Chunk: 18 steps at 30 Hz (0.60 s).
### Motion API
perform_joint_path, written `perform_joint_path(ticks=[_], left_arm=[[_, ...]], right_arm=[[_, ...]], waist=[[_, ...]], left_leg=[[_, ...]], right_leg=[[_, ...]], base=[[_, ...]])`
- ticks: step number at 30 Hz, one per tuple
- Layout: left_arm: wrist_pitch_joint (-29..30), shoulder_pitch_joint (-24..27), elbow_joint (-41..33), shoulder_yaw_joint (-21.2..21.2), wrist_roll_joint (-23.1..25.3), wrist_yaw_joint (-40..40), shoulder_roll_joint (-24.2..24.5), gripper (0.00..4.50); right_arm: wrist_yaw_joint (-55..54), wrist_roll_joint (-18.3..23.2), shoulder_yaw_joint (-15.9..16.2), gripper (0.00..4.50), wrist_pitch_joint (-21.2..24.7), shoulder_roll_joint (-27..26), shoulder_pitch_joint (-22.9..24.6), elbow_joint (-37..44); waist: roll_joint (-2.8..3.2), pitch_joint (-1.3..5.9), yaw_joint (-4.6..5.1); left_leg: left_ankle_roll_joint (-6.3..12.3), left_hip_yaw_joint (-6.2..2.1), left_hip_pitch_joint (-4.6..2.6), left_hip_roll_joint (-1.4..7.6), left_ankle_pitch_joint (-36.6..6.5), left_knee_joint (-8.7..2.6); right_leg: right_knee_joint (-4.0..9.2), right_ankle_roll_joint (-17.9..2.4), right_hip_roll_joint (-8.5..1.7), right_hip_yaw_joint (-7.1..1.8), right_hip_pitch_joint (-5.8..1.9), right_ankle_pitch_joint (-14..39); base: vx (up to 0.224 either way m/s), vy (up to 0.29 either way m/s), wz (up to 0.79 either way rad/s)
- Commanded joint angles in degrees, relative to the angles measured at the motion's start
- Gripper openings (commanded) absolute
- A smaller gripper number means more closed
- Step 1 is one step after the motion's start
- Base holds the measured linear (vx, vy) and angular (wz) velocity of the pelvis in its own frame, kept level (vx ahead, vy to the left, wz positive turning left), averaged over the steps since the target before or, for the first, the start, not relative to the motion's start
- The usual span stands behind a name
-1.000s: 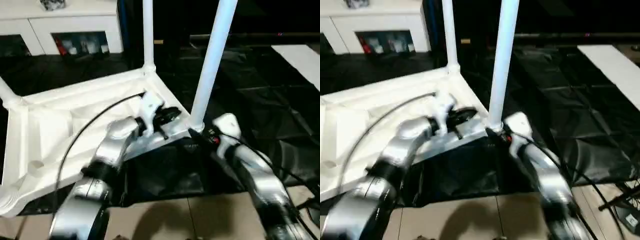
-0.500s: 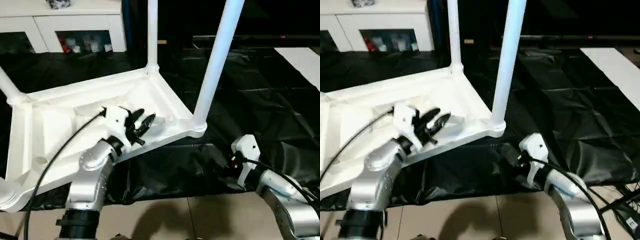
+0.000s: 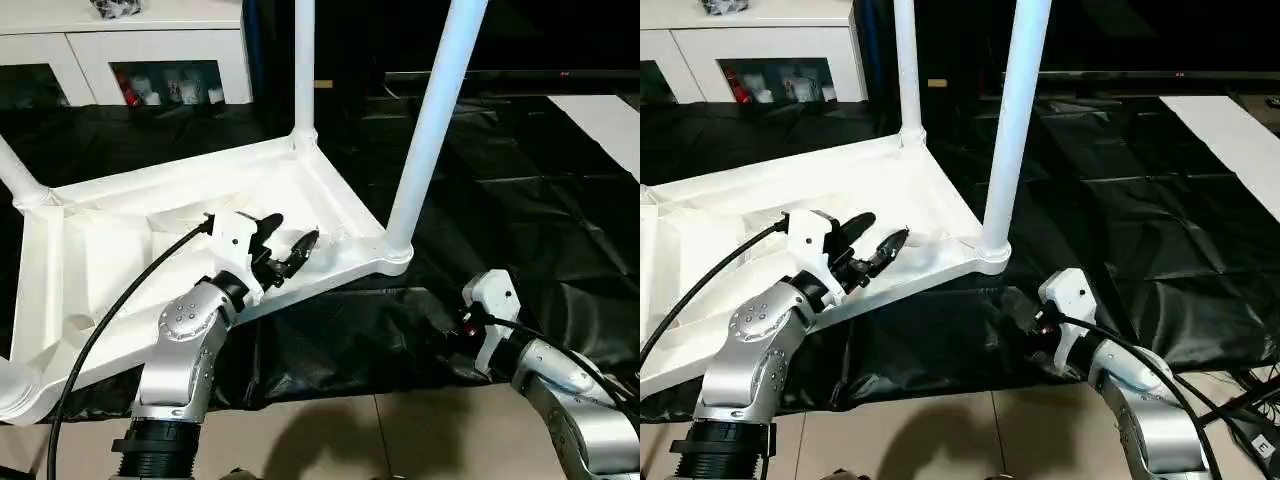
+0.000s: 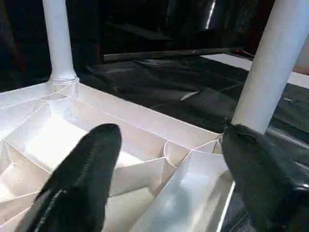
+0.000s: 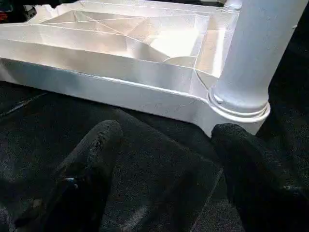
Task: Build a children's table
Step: Rotate leg to tighten
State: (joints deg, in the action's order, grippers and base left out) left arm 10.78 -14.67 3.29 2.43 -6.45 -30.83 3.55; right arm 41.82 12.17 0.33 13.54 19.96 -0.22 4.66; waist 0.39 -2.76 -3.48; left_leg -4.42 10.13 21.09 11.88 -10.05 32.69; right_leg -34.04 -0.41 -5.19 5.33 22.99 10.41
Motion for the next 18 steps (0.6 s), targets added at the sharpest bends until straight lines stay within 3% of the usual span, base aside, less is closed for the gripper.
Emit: perform_joint_path(ticks=[1,4,9,10,11,12,13,14,15,17,18], left_arm=[[0.35,-0.44,-0.76,-0.18,0.11,0.36,0.02,4.11],[0.35,-0.44,-0.76,-0.18,0.11,0.36,0.02,4.43],[0.35,-0.44,-0.76,-0.18,0.11,0.36,0.02,4.43],[2.83,2.37,-5.20,-0.41,-0.19,2.52,-0.26,4.43],[2.83,2.37,-5.20,-0.41,-0.19,2.52,-0.26,4.43],[5.34,1.90,-3.74,-0.78,0.09,0.99,2.62,4.43],[7.16,1.33,-2.35,-1.04,0.28,-0.37,4.84,4.43],[7.92,0.40,-0.83,-1.09,0.25,-1.54,6.26,4.43],[7.77,-0.46,0.47,-1.13,0.37,-2.33,6.98,4.43],[7.66,-0.61,0.49,-1.20,0.25,-2.47,6.89,4.43],[7.73,-0.50,0.37,-1.30,0.23,-2.52,6.82,4.43]], right_arm=[[-0.04,0.49,-0.91,3.40,0.50,0.18,-0.31,1.45],[-0.04,0.49,-0.91,3.40,0.50,0.18,-0.31,1.45],[-0.04,0.49,-0.91,3.40,0.50,0.18,-0.31,1.45],[-1.38,1.35,-1.22,3.40,3.19,0.33,0.61,3.43],[-1.38,1.35,-1.22,3.40,3.19,0.33,0.61,3.43],[-3.44,-0.03,0.71,3.40,3.33,-2.11,-3.60,-0.76],[-4.88,-1.15,2.23,3.40,3.23,-3.95,-6.77,-3.94],[-5.22,-1.92,3.54,3.40,3.23,-4.96,-8.91,-6.10],[-5.24,-2.28,4.23,3.40,3.25,-5.57,-10.08,-7.42],[-5.14,-2.19,4.37,3.40,3.56,-5.69,-10.28,-7.56],[-5.36,-2.19,4.34,3.40,3.60,-5.91,-10.55,-7.79]], waist=[[-0.32,3.33,-0.11],[-0.31,3.36,-0.11],[-0.34,3.44,-0.14],[-0.26,3.56,-0.10],[-0.34,3.54,-0.13],[-6.31,3.55,0.12],[-3.09,3.19,-0.56],[-2.67,2.68,-0.04],[-1.88,2.87,-0.07],[-2.36,2.76,-0.46],[-2.45,3.07,-0.93]], left_leg=[[3.99,-0.27,0.02,1.33,-12.39,-3.23],[3.98,-0.27,0.01,1.32,-12.29,-3.18],[4.17,-0.26,0.02,1.28,-11.75,-3.07],[3.97,-0.39,0.01,1.51,-11.16,-3.08],[4.33,-0.41,0.19,1.54,-10.49,-3.06],[5.78,0.14,0.68,1.16,-10.39,-2.70],[4.86,-0.40,0.57,0.70,-9.81,-3.49],[4.30,-0.32,1.03,0.50,-11.31,-3.52],[2.12,-0.76,0.11,1.19,-13.73,-3.56],[0.31,-0.82,-0.79,1.50,-16.76,-3.67],[-0.21,-0.76,-1.24,1.67,-16.34,-3.63]], right_leg=[[4.58,-8.04,-2.55,-2.75,-3.09,12.89],[4.53,-8.15,-2.52,-2.76,-3.08,12.47],[4.39,-8.42,-2.54,-2.76,-3.16,11.63],[3.99,-8.90,-2.56,-2.81,-3.42,10.18],[3.99,-9.12,-2.63,-2.82,-3.50,9.13],[4.42,-7.76,-2.34,-2.53,-3.57,11.20],[3.89,-7.49,-2.83,-2.40,-3.06,16.84],[4.54,-5.98,-2.91,-2.58,-2.77,20.95],[4.99,-5.07,-3.11,-2.59,-2.43,24.04],[5.24,-4.63,-2.92,-2.73,-1.99,22.94],[4.59,-5.88,-2.77,-3.00,-1.95,18.27]], base=[[0.000,0.000,0.00],[0.000,0.000,0.00],[0.000,0.000,0.00],[0.000,0.000,0.00],[0.000,0.000,0.00],[0.000,0.000,0.00],[0.000,0.000,0.00],[0.000,0.000,0.00],[-0.056,-0.045,-0.11],[0.000,0.000,0.00],[0.000,0.000,0.00]])
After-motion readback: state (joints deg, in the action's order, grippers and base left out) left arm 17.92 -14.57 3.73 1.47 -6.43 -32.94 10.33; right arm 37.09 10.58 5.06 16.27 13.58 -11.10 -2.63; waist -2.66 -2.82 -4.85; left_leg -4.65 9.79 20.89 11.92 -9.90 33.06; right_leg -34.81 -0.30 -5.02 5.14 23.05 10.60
